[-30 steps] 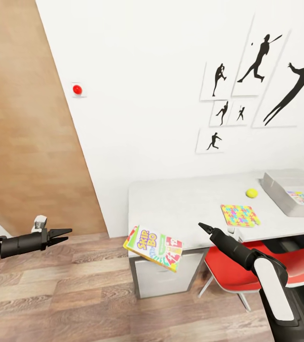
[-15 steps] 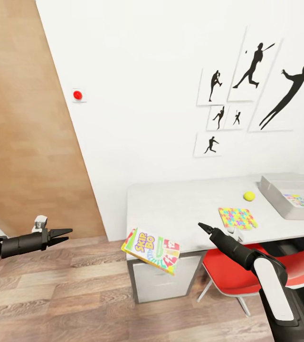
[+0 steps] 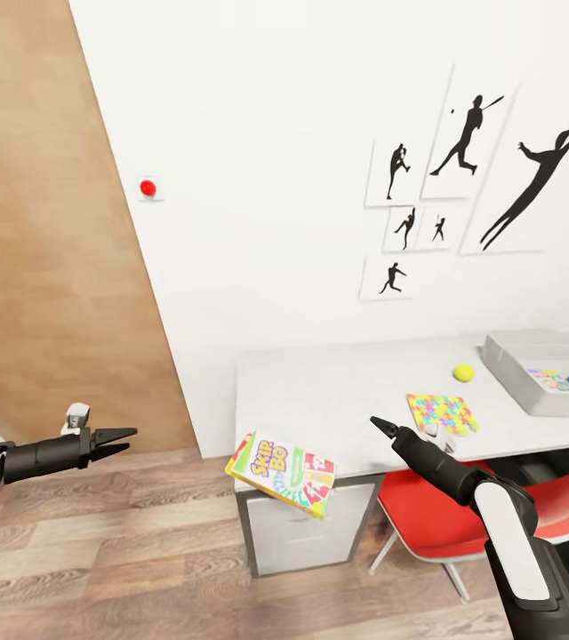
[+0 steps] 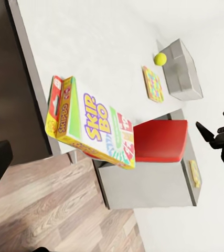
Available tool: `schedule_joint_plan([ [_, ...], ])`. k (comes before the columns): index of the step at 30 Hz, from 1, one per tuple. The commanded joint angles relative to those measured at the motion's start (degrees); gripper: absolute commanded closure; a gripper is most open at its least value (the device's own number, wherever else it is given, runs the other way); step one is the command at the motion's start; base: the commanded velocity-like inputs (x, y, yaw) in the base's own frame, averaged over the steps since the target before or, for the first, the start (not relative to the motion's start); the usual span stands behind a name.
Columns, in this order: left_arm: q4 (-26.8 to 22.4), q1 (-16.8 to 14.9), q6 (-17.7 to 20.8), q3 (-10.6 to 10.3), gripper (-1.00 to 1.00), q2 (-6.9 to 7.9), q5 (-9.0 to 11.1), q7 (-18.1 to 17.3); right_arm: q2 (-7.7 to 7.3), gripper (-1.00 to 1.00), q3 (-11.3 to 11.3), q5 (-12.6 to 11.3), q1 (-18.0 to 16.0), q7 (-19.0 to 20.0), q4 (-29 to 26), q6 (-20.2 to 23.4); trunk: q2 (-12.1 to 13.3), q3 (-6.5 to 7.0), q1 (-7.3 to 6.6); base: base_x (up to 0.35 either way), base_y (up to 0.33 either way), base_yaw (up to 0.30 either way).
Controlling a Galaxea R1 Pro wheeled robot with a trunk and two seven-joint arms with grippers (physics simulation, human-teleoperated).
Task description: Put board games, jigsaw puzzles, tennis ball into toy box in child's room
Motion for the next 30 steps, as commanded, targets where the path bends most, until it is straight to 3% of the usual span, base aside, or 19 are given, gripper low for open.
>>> schedule_joint_plan([
  [1,-0.03,-0.06,0.60,0.15,-1.00,-0.01,-0.48,-0.46,0.00,-1.00,-0.07,-0.08,-0.05,0.01,-0.03,0.31,-0.11,-0.02,0.04,0.000,0.000,0.000],
  [23,-0.03,-0.06,0.60,0.21,-1.00,0.00,-0.43,0.77,0.04,-1.00,-0.08,-0.04,-0.05,0.01,-0.01,0.36,-0.11,2.06,0.04,0.000,0.000,0.014],
  [30,-0.03,-0.06,0.60,0.24,-1.00,-0.03,-0.43,0.78,0.05,-1.00,-0.02,-0.02,-0.05,-0.15,0.04,0.44,-0.11,2.21,0.04,0.000,-0.133,0.014],
])
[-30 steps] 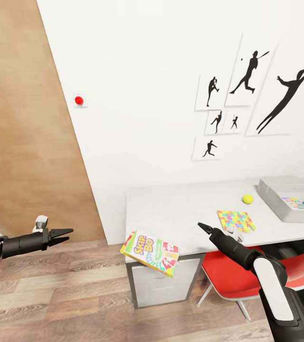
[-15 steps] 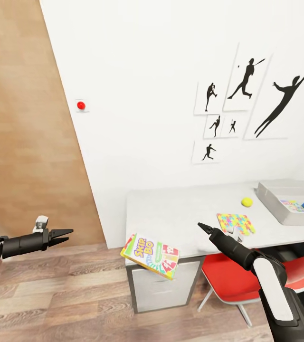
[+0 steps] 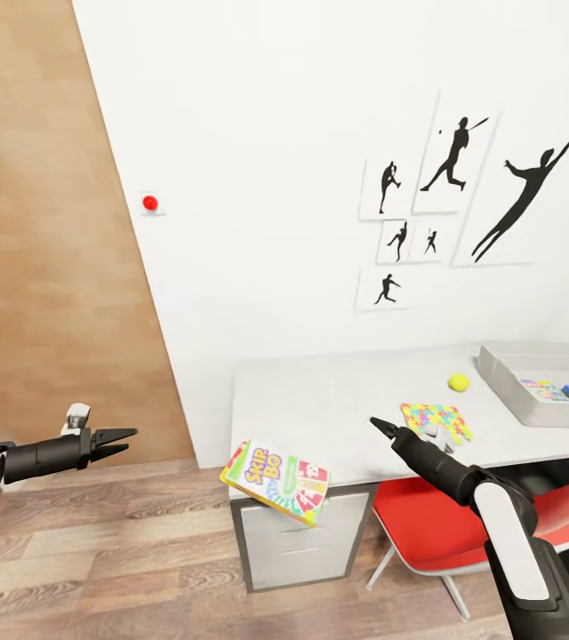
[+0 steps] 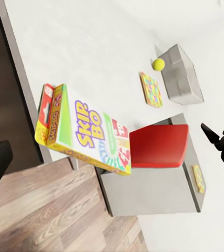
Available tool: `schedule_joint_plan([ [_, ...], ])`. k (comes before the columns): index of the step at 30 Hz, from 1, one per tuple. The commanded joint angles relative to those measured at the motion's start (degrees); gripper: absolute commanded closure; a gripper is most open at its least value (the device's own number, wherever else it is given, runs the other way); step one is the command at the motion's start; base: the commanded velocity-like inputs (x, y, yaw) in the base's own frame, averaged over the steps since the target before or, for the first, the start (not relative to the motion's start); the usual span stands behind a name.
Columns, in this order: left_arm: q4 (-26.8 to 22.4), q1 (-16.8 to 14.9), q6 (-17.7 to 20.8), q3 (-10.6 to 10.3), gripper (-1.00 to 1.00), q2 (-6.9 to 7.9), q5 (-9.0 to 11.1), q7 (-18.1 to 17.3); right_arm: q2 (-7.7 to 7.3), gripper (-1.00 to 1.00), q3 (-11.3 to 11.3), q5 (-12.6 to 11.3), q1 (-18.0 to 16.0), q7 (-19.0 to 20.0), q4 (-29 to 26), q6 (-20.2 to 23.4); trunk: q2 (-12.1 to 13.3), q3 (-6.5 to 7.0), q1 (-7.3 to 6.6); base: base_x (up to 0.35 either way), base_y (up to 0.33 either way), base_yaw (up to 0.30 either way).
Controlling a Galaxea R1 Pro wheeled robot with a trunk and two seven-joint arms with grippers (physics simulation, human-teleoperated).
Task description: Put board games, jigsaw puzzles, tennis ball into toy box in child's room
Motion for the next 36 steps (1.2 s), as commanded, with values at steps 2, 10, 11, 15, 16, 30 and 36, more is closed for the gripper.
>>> schedule_joint_plan([
  [2,-0.04,-0.07,0.60,0.15,-1.00,-0.03,-0.50,-0.46,-0.02,-1.00,-0.12,-0.12,-0.05,-0.01,0.02,0.36,-0.12,-0.12,0.04,0.000,-0.073,0.002],
  [10,-0.04,-0.07,0.60,0.15,-1.00,-0.03,-0.50,-0.44,0.00,-1.00,-0.42,-0.19,-0.05,-0.03,-0.08,0.43,-0.12,-0.11,0.04,0.000,-0.015,0.000],
  [11,-0.04,-0.07,0.60,0.12,-1.00,-0.01,-0.50,-0.43,0.00,-1.00,-0.61,-0.25,-0.05,-0.08,-0.08,0.43,-0.12,-0.11,0.04,0.000,0.000,0.000],
  [15,-0.04,-0.07,0.60,0.14,-1.00,-0.03,-0.50,-0.40,-0.01,-1.00,-0.68,-0.23,-0.05,-0.10,-0.10,0.40,-0.12,-0.11,0.04,0.000,0.000,0.000],
  [16,-0.04,-0.07,0.60,0.15,-1.00,-0.03,-0.50,-0.40,-0.02,-1.00,-0.69,-0.22,-0.05,-0.07,-0.07,0.38,-0.12,-0.11,0.04,0.000,0.000,0.000],
  [30,-0.04,-0.07,0.60,0.08,-1.00,-0.80,-0.50,0.16,-2.67,-1.00,-1.02,-0.79,0.03,14.37,-2.61,5.10,-0.12,-0.11,0.04,0.000,0.000,0.000],
  [36,-0.04,-0.07,0.67,0.14,-1.00,-3.41,-0.44,9.00,-3.70,-1.00,-2.56,-0.81,0.66,24.58,-4.04,9.68,-0.12,-0.11,0.04,0.000,-0.004,0.000],
])
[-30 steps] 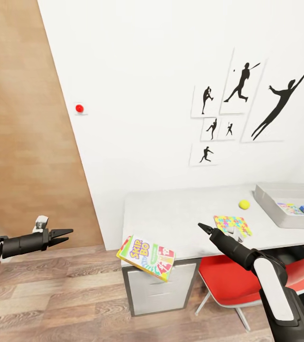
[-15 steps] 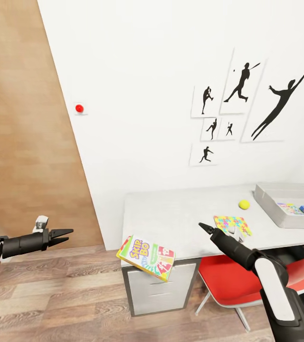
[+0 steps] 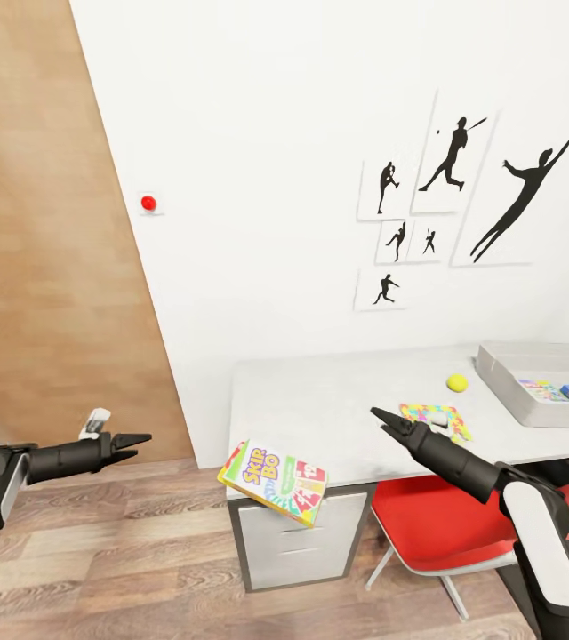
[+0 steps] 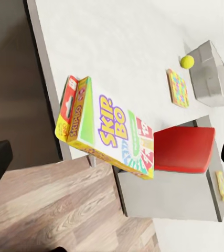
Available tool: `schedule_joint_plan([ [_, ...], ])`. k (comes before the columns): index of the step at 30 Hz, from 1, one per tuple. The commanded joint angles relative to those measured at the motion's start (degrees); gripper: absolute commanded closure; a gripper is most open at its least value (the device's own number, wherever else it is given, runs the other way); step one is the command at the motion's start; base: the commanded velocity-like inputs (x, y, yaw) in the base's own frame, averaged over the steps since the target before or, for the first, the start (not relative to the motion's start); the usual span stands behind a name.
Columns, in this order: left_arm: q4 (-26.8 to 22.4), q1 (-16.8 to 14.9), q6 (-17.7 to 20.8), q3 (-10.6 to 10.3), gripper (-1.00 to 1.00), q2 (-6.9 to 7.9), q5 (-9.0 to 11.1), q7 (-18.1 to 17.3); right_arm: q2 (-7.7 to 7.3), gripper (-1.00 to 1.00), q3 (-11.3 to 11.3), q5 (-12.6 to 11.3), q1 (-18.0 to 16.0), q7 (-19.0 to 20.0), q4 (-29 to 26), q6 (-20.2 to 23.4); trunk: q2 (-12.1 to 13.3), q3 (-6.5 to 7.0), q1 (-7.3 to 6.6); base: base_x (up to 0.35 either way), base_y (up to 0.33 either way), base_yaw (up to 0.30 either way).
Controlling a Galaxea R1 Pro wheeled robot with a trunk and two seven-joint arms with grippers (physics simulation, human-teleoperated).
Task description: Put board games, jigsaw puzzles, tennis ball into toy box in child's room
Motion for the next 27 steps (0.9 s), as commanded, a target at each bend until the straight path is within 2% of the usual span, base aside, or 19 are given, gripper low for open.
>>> schedule_joint_plan([
  [1,-0.03,-0.08,0.57,0.19,-1.00,-0.31,-0.47,0.62,-0.02,-1.00,-0.33,0.26,-0.01,0.88,-0.04,0.42,-0.13,-0.12,0.03,0.000,-0.050,0.000],
  [4,-0.03,-0.08,0.68,0.20,-1.00,-1.05,-0.39,4.67,-0.09,-1.00,-1.05,0.25,0.42,2.30,-0.15,0.79,-0.13,-0.12,0.03,0.000,-0.107,0.000],
  [6,-0.03,-0.08,0.72,0.20,-1.00,-1.33,-0.37,6.04,-0.10,-1.00,-1.23,0.24,0.64,2.65,-0.15,0.84,-0.13,-0.12,0.03,0.000,-0.127,0.000],
  [14,0.33,-0.08,0.79,0.20,-1.00,-2.58,-0.35,9.62,-0.12,-1.00,-1.43,0.24,0.88,3.38,-0.10,0.84,-0.13,0.09,0.03,0.000,-0.040,-0.072],
  [21,4.99,-0.45,0.52,0.20,-1.00,-3.24,-0.47,14.04,-0.20,-1.00,-2.06,0.44,0.90,7.01,0.25,0.74,-0.13,0.54,0.03,0.000,-0.003,-0.197],
  [27,6.51,-0.51,-0.60,0.27,-1.00,-4.05,-0.43,16.63,-0.07,-1.00,-2.66,0.65,0.94,7.83,0.46,0.43,-0.13,0.83,0.03,-0.023,-0.013,-0.135],
])
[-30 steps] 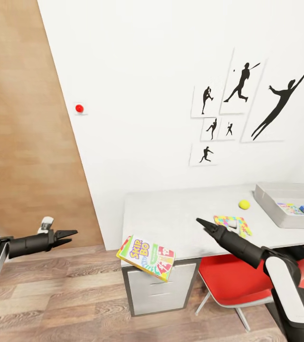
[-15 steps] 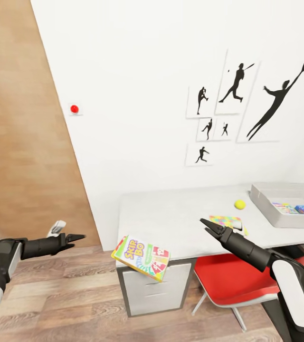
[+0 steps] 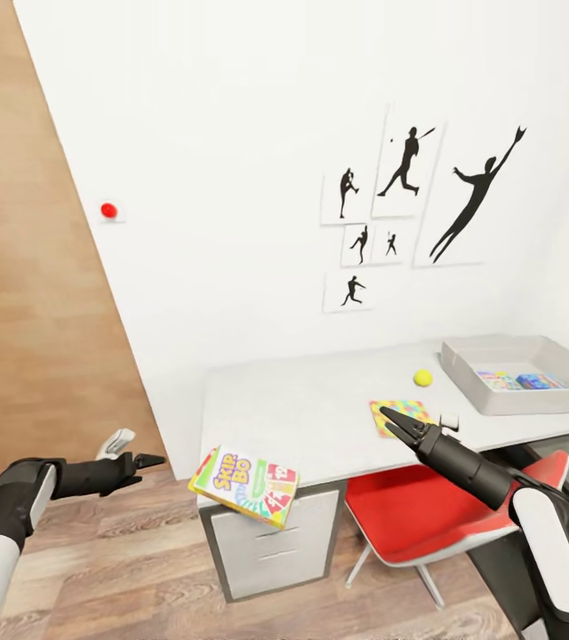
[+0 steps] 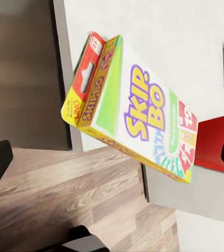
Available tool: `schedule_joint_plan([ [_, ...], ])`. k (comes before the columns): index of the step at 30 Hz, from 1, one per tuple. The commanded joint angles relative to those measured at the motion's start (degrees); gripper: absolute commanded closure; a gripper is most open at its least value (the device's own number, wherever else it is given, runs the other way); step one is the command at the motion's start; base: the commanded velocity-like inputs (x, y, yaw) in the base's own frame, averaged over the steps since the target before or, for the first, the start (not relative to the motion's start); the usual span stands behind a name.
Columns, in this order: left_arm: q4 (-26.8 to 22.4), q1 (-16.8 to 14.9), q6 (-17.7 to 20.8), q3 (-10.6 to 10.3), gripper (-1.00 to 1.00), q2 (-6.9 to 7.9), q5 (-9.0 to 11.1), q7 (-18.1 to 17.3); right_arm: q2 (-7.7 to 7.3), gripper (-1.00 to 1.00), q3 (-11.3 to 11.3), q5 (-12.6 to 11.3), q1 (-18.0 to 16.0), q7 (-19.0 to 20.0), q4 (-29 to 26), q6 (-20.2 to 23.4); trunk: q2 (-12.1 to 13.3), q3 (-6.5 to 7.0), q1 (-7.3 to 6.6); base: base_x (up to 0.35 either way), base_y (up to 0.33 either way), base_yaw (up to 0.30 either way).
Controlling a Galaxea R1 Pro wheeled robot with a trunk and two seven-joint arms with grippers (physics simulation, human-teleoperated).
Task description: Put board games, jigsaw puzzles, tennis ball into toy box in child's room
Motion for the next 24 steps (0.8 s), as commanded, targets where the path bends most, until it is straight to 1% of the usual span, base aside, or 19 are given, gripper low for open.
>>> schedule_joint_plan([
  [1,0.01,-0.07,0.36,0.26,-1.00,-0.08,-0.49,-0.39,0.01,-1.00,-0.09,0.12,-0.06,0.22,0.02,0.29,-0.13,-0.11,0.03,-0.089,-0.102,-0.039],
  [7,0.11,-0.07,0.20,0.27,-1.00,-0.13,-0.49,-0.25,-0.02,-1.00,-0.20,0.21,-0.03,0.17,0.05,0.16,-0.13,-0.08,0.03,-0.074,-0.180,-0.012],
  [12,0.11,-0.07,0.33,0.27,-1.00,-0.29,-0.44,-0.16,0.12,-1.00,-0.16,0.29,-0.03,-0.09,0.03,0.05,-0.13,-0.08,0.03,-0.004,-0.043,-0.001],
  [18,0.11,-0.07,0.45,0.27,-1.00,-0.16,-0.49,-0.12,0.30,-1.00,-0.16,0.24,-0.03,-0.19,0.05,-0.01,-0.13,-0.08,0.03,-0.001,-0.198,0.000],
  [21,0.11,-0.07,0.56,0.27,-1.00,-0.20,-0.49,-0.08,0.35,-1.00,-0.16,0.22,-0.03,-0.19,0.05,-0.02,-0.13,-0.08,0.03,0.000,-0.073,-0.013],
  [24,0.11,-0.07,0.68,0.27,-1.00,-0.26,-0.49,-0.07,0.32,-1.00,-0.16,0.22,-0.04,-0.20,0.05,0.01,-0.13,-0.08,0.03,0.000,-0.025,-0.128],
])
